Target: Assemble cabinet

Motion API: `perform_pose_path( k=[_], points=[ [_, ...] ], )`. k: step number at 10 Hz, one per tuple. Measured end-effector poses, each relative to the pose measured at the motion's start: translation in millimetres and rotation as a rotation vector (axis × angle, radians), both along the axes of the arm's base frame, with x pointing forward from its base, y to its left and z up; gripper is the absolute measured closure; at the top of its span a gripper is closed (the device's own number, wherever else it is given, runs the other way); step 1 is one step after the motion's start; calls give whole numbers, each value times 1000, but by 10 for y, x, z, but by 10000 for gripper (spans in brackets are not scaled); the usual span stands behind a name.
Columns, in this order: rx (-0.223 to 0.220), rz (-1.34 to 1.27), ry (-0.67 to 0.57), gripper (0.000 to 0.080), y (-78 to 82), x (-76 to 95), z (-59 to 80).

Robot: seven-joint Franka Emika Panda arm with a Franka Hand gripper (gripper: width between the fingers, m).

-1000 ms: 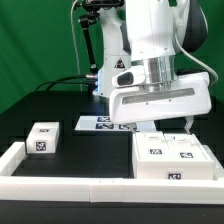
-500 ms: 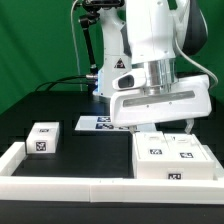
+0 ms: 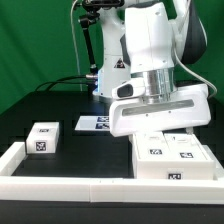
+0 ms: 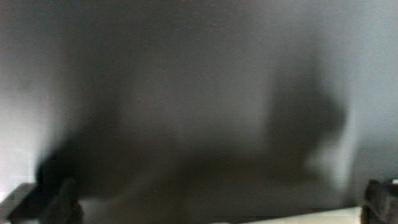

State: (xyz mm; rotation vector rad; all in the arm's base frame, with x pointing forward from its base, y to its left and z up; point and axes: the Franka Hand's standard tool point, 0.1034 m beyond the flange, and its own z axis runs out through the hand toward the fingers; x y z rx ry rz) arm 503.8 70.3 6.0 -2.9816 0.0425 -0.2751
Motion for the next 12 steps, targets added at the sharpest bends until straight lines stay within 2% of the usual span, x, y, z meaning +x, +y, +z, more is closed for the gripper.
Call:
perform_pose_path(
  k=[1,2,3,4,5,6,7,8,10,12],
  points=[
    [0,3,-1,103,18,5,-2],
    [0,5,-1,103,20,6,-3],
    [-1,12,-2,304,19,5,-4],
    [-3,19,-2,446,15,-3,-8],
    [-7,31,-2,446,-1,-10,-14],
    [-10,40,-2,623,-23,-16,-19],
    [-13,53,-3,623,-41,-24,-24],
    [-15,63,-4,760,-53,-27,-26],
    [-18,78,-3,787,-60,-26,-16],
    [-23,94,3,796,-83,-7,76]
  ],
)
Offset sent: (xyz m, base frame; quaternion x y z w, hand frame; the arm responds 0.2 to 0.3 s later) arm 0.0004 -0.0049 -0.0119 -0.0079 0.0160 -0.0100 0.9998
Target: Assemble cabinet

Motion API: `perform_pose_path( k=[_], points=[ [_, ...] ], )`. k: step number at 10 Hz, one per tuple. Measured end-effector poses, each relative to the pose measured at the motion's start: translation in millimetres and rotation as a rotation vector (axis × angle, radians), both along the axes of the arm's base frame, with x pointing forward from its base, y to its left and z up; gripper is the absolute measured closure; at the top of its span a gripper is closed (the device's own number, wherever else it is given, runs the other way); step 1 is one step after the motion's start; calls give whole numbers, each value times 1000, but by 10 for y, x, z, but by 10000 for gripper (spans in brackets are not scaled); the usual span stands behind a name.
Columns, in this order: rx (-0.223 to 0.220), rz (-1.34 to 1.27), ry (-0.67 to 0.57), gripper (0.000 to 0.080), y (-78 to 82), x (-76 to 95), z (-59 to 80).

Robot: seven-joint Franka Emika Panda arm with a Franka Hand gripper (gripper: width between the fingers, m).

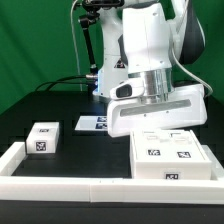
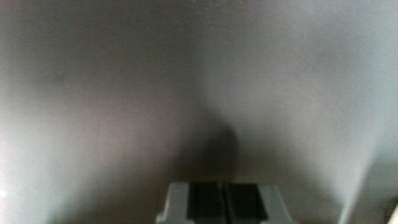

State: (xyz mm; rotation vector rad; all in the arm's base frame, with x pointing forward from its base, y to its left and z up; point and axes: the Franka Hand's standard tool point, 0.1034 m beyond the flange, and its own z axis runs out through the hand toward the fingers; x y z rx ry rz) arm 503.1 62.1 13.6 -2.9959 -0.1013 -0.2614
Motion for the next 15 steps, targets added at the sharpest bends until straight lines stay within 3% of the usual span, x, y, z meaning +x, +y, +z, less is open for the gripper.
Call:
perform_pose_path(
  k=[1,6,8,12,15],
  points=[
    [-4,11,10,797,-19,3,80],
    [-20,40,65,797,-92,131,746],
    [-18,42,65,797,-85,208,827],
    [-18,43,70,797,-81,200,826],
    [-22,52,82,797,-107,277,1106]
  ],
)
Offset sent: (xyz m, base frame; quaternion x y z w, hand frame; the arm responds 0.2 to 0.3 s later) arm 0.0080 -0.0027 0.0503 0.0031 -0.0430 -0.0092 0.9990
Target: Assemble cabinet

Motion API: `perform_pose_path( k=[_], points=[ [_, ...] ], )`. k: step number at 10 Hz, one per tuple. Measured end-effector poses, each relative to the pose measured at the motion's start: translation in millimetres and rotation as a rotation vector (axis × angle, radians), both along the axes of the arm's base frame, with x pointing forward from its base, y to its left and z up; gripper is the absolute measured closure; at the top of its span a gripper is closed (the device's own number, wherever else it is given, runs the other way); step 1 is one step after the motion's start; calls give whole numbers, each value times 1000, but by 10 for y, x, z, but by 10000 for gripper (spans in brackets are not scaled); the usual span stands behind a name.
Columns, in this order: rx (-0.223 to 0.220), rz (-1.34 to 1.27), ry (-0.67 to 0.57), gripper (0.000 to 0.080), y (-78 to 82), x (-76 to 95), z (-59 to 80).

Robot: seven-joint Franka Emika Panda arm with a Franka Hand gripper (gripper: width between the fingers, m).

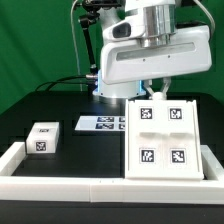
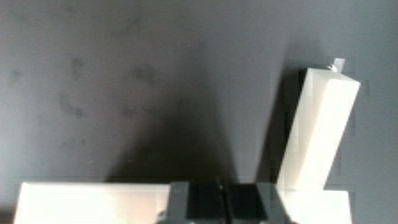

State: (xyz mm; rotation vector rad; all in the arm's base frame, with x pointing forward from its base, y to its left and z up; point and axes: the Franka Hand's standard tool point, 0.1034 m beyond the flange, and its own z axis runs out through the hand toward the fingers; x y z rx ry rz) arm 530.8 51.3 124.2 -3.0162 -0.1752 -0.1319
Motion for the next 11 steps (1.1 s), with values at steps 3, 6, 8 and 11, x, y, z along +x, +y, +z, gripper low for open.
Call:
perform_pose_path(
  k=[3,6,8,11],
  points=[
    [2,2,12,797,2,37,46],
    [2,2,14,797,1,33,44],
    [3,3,18,797,-5,81,122],
    [11,3,20,797,-23,256,204]
  ],
)
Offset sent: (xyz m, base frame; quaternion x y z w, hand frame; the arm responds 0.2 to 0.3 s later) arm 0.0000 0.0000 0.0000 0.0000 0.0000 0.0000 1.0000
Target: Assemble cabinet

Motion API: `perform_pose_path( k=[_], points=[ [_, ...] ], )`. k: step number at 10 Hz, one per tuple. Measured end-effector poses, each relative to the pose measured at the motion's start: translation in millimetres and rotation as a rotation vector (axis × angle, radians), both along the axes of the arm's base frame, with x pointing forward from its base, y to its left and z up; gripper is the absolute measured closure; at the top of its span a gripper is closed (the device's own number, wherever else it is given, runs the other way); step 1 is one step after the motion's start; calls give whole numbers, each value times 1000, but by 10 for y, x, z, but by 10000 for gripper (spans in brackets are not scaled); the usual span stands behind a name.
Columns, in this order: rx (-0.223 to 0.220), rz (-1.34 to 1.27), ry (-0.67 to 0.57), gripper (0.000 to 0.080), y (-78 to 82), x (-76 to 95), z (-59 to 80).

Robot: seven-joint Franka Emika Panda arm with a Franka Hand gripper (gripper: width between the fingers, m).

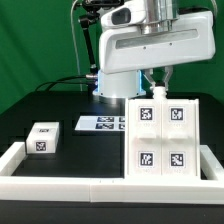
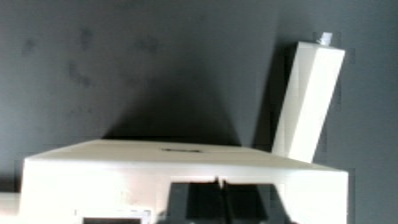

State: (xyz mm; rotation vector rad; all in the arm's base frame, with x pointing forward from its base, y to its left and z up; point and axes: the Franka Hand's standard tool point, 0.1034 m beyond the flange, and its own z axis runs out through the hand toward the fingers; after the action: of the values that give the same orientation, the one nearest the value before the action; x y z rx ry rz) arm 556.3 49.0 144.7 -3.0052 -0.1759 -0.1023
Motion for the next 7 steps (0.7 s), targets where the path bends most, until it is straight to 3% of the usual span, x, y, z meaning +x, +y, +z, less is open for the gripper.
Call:
perform_pose_path(
  k=[4,6,7],
  points=[
    [14,-1,21,797,36,170,-9],
    [14,0,22,538,32,162,-16],
    [14,0,22,538,33,162,-16]
  ],
)
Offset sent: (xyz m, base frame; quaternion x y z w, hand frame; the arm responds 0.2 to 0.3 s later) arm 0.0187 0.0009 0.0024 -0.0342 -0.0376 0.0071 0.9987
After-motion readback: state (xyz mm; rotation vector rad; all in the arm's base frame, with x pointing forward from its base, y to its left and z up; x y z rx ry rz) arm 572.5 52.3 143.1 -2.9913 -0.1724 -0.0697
